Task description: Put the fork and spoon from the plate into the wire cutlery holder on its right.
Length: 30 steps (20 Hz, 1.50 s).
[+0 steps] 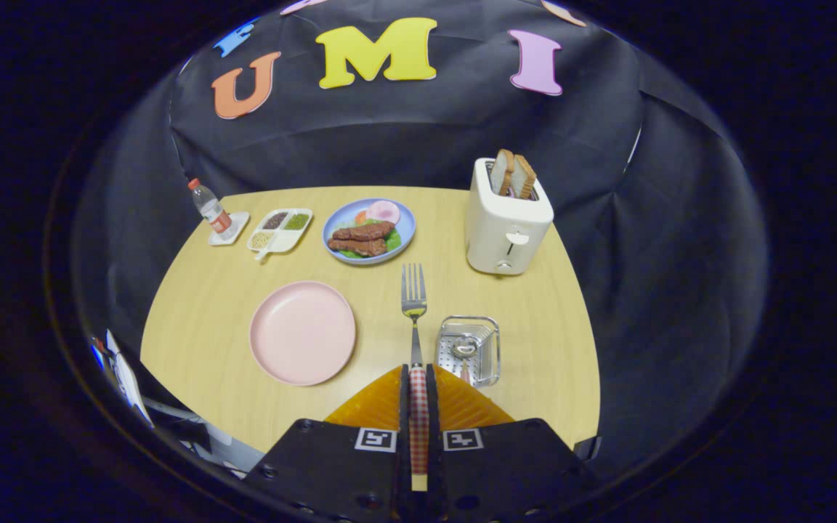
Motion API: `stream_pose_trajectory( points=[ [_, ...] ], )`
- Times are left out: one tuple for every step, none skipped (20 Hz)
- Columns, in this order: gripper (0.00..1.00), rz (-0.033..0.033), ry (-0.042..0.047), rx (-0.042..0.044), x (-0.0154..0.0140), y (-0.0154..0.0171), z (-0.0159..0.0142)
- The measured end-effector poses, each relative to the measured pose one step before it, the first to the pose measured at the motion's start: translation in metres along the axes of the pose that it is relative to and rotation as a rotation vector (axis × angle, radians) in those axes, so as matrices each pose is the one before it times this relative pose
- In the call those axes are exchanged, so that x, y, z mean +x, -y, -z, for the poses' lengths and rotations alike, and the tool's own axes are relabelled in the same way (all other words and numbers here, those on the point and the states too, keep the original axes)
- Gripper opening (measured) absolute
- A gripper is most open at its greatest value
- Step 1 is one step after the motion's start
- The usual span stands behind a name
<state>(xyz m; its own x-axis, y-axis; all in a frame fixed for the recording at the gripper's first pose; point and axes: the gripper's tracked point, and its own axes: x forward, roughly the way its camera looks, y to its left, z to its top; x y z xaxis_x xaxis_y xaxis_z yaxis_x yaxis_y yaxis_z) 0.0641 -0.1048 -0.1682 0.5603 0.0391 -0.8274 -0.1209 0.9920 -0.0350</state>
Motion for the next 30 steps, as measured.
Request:
stream_pose_trajectory(
  points=[
    [0.08,-0.00267,-0.03553,-0.00487,-0.00041,0.00326,0.00458],
    [0.08,0.00831,-0.04167,-0.00470,-0.00066,0.00649,0.00584],
    [0.09,0.01389,-0.03884,-0.00127,-0.00181,0.00614,0.00468],
    [0.08,0.00777,-0.01624,-0.00079,-0.00078,0.00325,0.00055],
    [0.08,0.00195,-0.00498,-0.00605,0.00102,0.00164,-0.00168],
    [0.08,0.01054,-0.01369,-0.00565,0.00172,0.00384,-0.00015],
    [0.08,0.01244,-0.02233,0.00032,0.00240,0.00448,-0.00003],
    [0.08,0.00806,-0.02068,0.00768,0.00140,0.00274,-0.00036],
    [0.09,0.00342,-0.02819,0.00151,0.00161,0.00221,0.00008],
    [0.09,-0.00270,-0.02368,0.00164,0.00149,0.00165,-0.00088],
    [0.09,-0.00545,-0.01986,0.00212,0.00252,0.00042,-0.00319],
    [0.08,0.00099,-0.02987,-0.00529,0.00256,0.00237,-0.00027],
    [0.08,0.00249,-0.03468,-0.00163,0.00328,0.00351,-0.00009],
    [0.08,-0.01623,-0.03684,0.01224,0.00175,-0.00130,-0.00058],
    [0.08,-0.03013,-0.03059,0.03775,0.00137,-0.00331,-0.00180],
    [0.08,-0.02202,-0.03723,0.03624,0.00129,-0.00229,0.00077],
    [0.08,-0.01026,-0.03191,0.02050,0.00200,0.00153,-0.00017],
    [0.08,-0.00243,-0.02482,0.00767,0.00195,0.00206,-0.00011],
    [0.08,0.00306,-0.02989,0.00283,0.00289,0.00232,0.00043],
    [0.08,0.00106,-0.03626,0.01132,0.00360,0.00186,0.00153],
    [0.08,0.00523,-0.03015,0.01597,0.00339,0.00123,-0.00103],
    [0.08,0.00089,-0.02620,0.00012,0.00483,0.00011,-0.00300],
    [0.08,0.00368,-0.02969,-0.00277,0.00302,0.00146,-0.00116],
    [0.08,0.00995,-0.01707,0.00737,0.00297,-0.00082,-0.00516],
    [0.08,0.00821,-0.01183,-0.00041,0.00239,0.00007,-0.00549],
    [0.09,0.01304,-0.01716,-0.00708,0.01056,0.00129,-0.00293],
    [0.08,0.01219,-0.01293,0.00840,0.00241,0.00041,-0.00485],
    [0.08,0.00616,-0.00898,-0.00229,-0.00549,-0.00251,-0.00502],
    [0.08,0.00431,-0.01724,-0.01550,0.00207,-0.00113,-0.00246],
    [0.08,-0.00262,-0.02475,0.00165,0.00414,-0.00288,-0.00146]
  ],
)
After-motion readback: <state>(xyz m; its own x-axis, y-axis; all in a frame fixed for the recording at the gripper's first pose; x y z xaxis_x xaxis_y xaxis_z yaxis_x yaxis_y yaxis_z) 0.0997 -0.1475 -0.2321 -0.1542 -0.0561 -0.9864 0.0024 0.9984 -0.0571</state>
